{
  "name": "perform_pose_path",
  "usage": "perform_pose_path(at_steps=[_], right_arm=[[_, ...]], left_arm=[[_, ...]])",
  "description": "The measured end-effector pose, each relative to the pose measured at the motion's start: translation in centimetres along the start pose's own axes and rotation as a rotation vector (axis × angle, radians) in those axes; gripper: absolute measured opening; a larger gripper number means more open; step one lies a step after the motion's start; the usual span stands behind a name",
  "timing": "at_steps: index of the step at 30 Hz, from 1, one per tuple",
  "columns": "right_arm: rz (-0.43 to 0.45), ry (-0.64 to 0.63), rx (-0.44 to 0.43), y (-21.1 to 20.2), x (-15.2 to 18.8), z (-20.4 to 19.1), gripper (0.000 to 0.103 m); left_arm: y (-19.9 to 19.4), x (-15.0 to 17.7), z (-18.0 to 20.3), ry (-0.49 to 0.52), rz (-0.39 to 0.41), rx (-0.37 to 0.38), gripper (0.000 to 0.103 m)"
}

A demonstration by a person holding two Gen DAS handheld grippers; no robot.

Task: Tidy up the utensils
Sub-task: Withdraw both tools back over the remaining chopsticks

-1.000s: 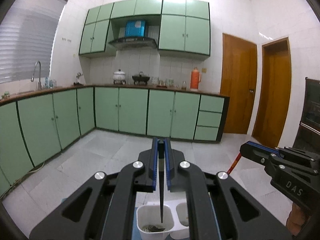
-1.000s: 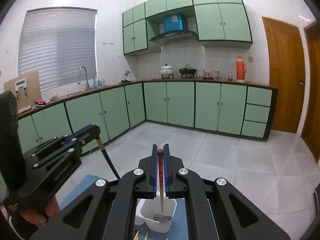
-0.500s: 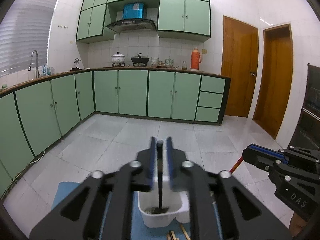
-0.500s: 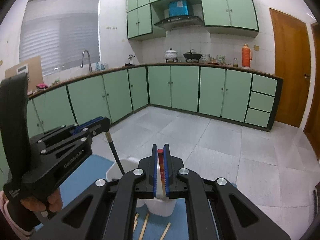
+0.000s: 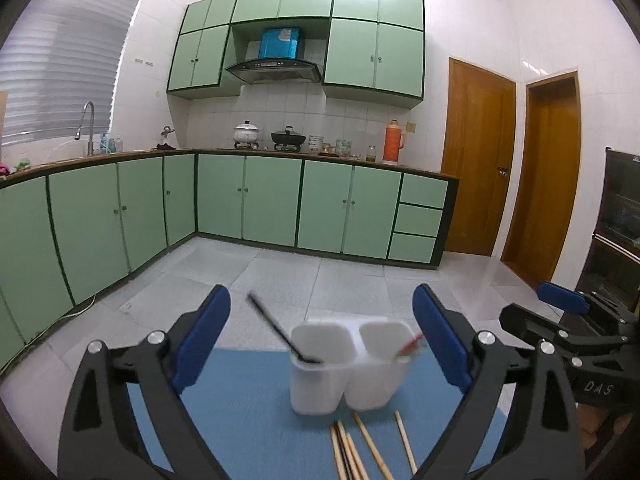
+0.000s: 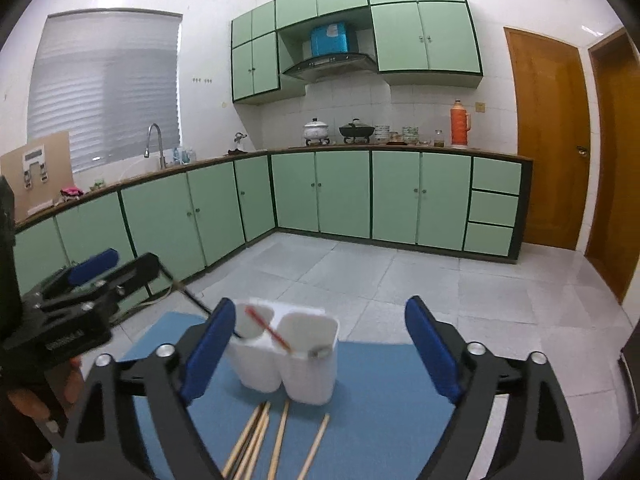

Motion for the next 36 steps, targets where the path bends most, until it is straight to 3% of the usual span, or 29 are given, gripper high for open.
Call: perform_pose_path(at_steps=[7, 18, 28, 31, 36], right_arm=[[-0.054, 0.027, 0.033, -3.0, 5.9, -1.4, 0.095], [-0.208, 0.116, 0.062, -4.6, 15.1, -2.7, 0.094], [-0.319, 0.143, 0.059, -4.8, 20.4, -4.3, 0.072], [-0.348, 0.147, 0.055, -4.5, 21.5, -4.9, 0.059], [-0.390, 0.143, 0.038, -3.9, 22.4, -5.9, 0.049]], left_arm=[[-3.1, 4.6, -1.0, 0.027, -0.069, -0.033, 0.092], [-5.8, 13.5, -2.4, 0.141, -0.246, -0.069, 0.092], [-7.1, 18.9, -2.4, 0.188, -0.354, -0.060, 0.092], [-7.2, 19.9, -2.6, 0.190, -0.380, -0.064, 0.092], [-7.1, 20.3, -2.5, 0.190, -0.399, -0.065, 0.092]])
Point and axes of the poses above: each gripper's, at about its wrist camera, not at the fingertips, and y roughly the way its jaws point, z to its right, x to its underside, the point moved 2 cm from there along y, roughly the way its jaws point, and after that the axes turned 11 degrees about -x, right-handed, at the moved point
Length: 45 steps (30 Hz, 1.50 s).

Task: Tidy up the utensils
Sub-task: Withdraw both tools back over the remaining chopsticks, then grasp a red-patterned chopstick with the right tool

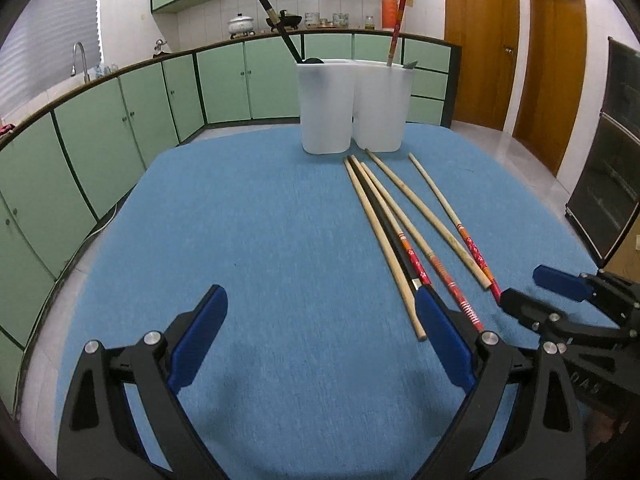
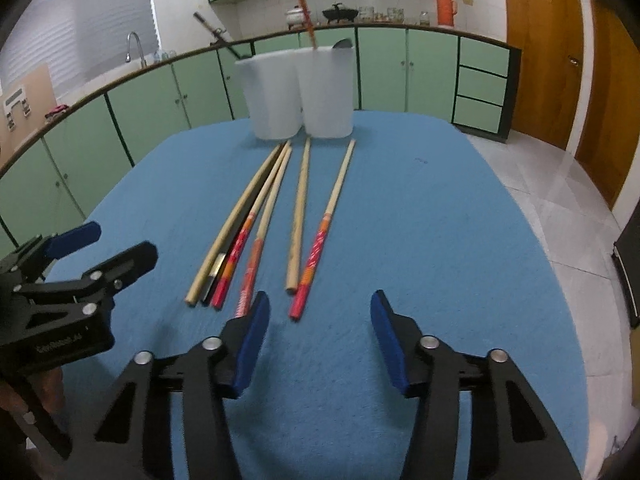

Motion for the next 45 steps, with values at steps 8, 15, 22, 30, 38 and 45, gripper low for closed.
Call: perform_pose_path(at_steps=[8, 15, 22, 30, 38, 45], right_arm=[[-0.054, -0.009, 0.007, 1.1, 0.2, -0.5, 0.035], [-0.067, -0.011, 0.030, 1.6, -0.1, -0.5, 0.035], [-0.063, 0.011, 0.043, 1.2, -0.1, 0.0, 0.033], [-0.065, 0.016, 0.043, 1.5, -0.2, 0.3, 0.034], [-0.080, -0.013, 0.058, 2.1, -0.5, -0.3, 0.019], [-0.078, -0.018, 0.088, 1.6, -0.5, 0.6, 0.006]], left_arm=[[0.1, 0.2, 0.4, 0.001, -0.029, 0.005, 0.092], [0.2, 0.1, 0.6, 0.008, -0.038, 0.016, 0.092], [0.3, 0.2, 0.4, -0.009, -0.044, 0.015, 0.092], [0.5, 0.2, 0.3, -0.017, -0.053, 0.014, 0.092], [0.4, 0.2, 0.5, -0.011, -0.049, 0.014, 0.092], [0.3, 0.6, 1.4, 0.003, -0.080, 0.066, 0.078]])
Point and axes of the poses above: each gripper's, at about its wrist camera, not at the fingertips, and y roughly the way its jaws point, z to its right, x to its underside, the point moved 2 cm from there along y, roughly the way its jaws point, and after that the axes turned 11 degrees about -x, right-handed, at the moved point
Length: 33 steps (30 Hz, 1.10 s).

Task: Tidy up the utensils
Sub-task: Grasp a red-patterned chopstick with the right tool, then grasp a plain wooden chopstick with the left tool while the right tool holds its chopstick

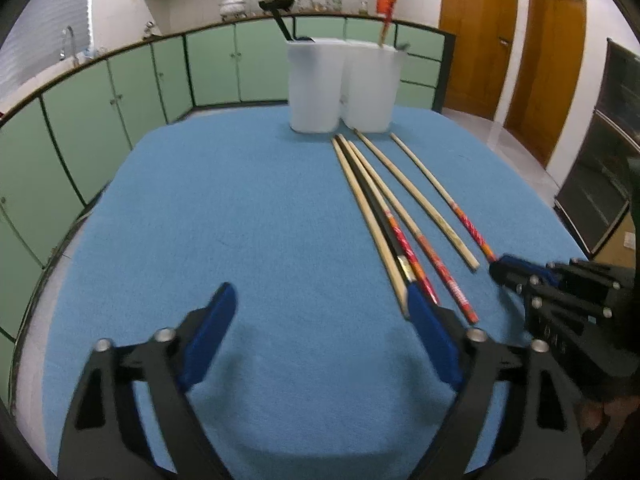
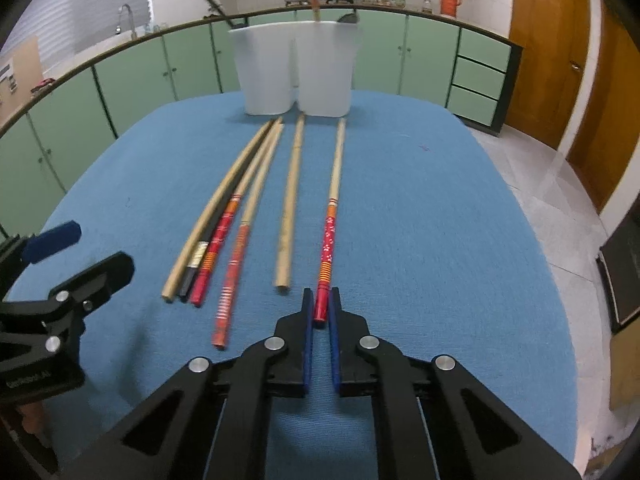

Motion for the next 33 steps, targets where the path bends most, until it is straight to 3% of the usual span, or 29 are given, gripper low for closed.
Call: perform_pose_path(at_steps=[9, 19, 30, 33], right_arm=[[0.013, 0.067, -0.010, -0.9, 0.2, 3.4, 0.006], [0.019, 0.081, -0.078, -1.1, 0.4, 3.9, 0.007], [0.028, 0.106, -0.109, -1.1, 0.4, 4.2, 0.007], [0.031, 0.109, -0.109, -1.2, 0.4, 4.2, 0.007]], left_arm=[[0.7, 0.6, 1.5, -0.005, -0.063, 0.060, 0.078], [1.3, 0.6, 2.7, 0.012, -0.086, 0.044, 0.073], [1.7, -0.1, 2.5, 0.011, -0.094, 0.005, 0.038], [1.8, -0.1, 1.7, -0.005, -0.099, -0.015, 0.038]])
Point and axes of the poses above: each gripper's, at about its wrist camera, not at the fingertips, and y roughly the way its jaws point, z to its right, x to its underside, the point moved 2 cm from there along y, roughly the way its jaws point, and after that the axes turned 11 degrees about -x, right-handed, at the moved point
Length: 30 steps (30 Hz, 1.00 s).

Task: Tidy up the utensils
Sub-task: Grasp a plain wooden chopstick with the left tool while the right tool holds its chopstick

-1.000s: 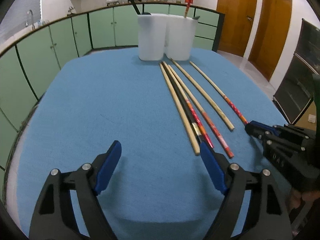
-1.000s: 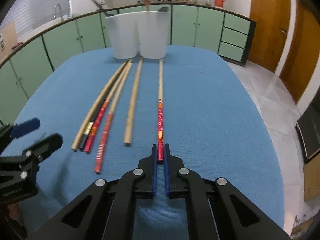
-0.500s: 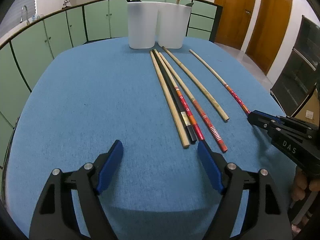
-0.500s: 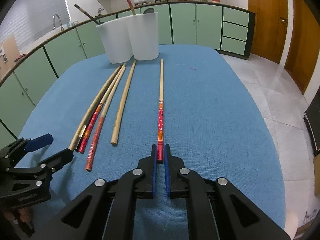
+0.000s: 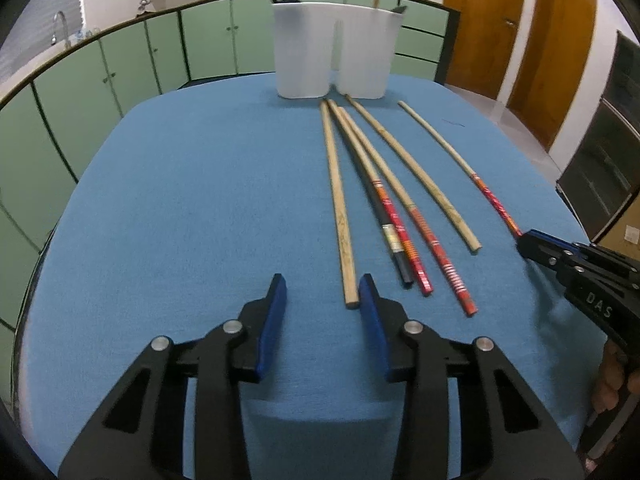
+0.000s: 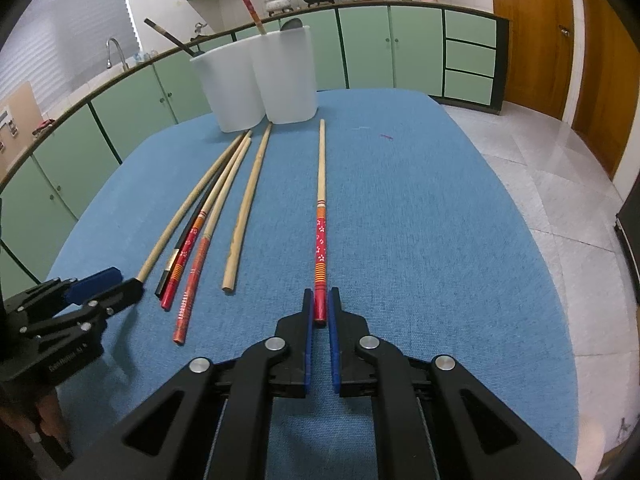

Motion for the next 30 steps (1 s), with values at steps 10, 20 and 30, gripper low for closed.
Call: perform_pose_path(at_steps=[10, 20, 30], right_arm=[[0.017, 0.012, -0.019, -0.6, 0.2, 0.4, 0.021], [-0.009, -0.031, -0.005, 0.2, -0.1, -0.4, 0.025], [-0.020, -0.046, 0.008, 0.7, -0.3, -0.7, 0.025]], left_arm=[[0.3, 0.0, 0.3, -0.012, 0.005, 0.004, 0.049], [0.3, 0.0, 0.2, -0.029, 0.002, 0.006, 0.048], [0.4, -0.2, 0.5, -0.020, 0.002, 0.009, 0.040]])
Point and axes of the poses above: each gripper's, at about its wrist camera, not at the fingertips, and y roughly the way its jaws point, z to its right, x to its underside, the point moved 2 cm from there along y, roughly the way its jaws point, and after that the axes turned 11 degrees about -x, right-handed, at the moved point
